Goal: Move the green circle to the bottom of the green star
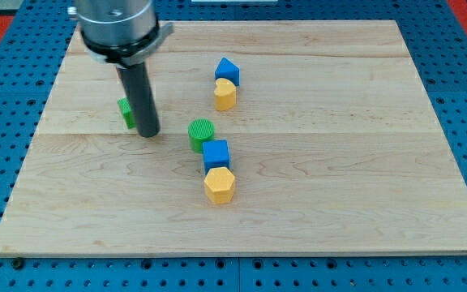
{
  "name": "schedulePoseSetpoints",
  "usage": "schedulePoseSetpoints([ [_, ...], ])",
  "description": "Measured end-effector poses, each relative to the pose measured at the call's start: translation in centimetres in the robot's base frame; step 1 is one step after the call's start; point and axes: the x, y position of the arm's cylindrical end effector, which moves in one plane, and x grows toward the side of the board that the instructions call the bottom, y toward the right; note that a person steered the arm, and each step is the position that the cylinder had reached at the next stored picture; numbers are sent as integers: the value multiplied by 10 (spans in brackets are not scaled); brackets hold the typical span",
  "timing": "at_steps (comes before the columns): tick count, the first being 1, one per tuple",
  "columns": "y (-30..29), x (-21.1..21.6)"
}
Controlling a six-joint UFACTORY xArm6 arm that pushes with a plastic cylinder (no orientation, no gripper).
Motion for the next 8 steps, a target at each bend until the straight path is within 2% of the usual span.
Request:
schedulePoseSetpoints([
  [2, -25, -46],
  [3, 10, -32],
  [4, 32, -51],
  [5, 28, -71],
  [6, -6, -74],
  [7, 1, -64],
  [8, 78, -38],
])
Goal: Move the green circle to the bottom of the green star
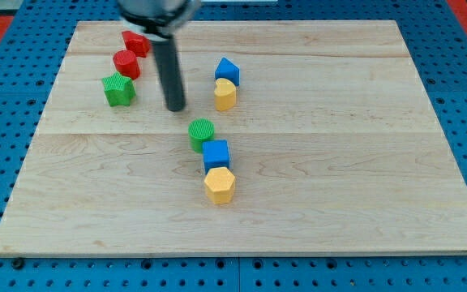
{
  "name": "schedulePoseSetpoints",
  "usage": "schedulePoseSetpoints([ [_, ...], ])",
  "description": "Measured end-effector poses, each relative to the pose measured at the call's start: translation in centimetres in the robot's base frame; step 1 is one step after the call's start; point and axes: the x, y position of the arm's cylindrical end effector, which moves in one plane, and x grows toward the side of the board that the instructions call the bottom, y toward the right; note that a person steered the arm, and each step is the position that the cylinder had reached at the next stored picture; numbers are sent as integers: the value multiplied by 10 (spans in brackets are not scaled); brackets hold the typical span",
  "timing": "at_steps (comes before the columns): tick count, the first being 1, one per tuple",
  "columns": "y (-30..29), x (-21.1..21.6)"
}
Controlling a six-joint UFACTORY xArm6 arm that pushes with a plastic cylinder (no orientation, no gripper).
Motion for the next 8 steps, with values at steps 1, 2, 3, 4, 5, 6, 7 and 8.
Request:
schedulePoseSetpoints([
  [1, 70, 22],
  [2, 74, 32],
  [3, 49, 45],
  [4, 4, 48],
  [5, -50, 48],
  [6, -64, 65],
  [7, -58, 104],
  [8, -95, 96],
])
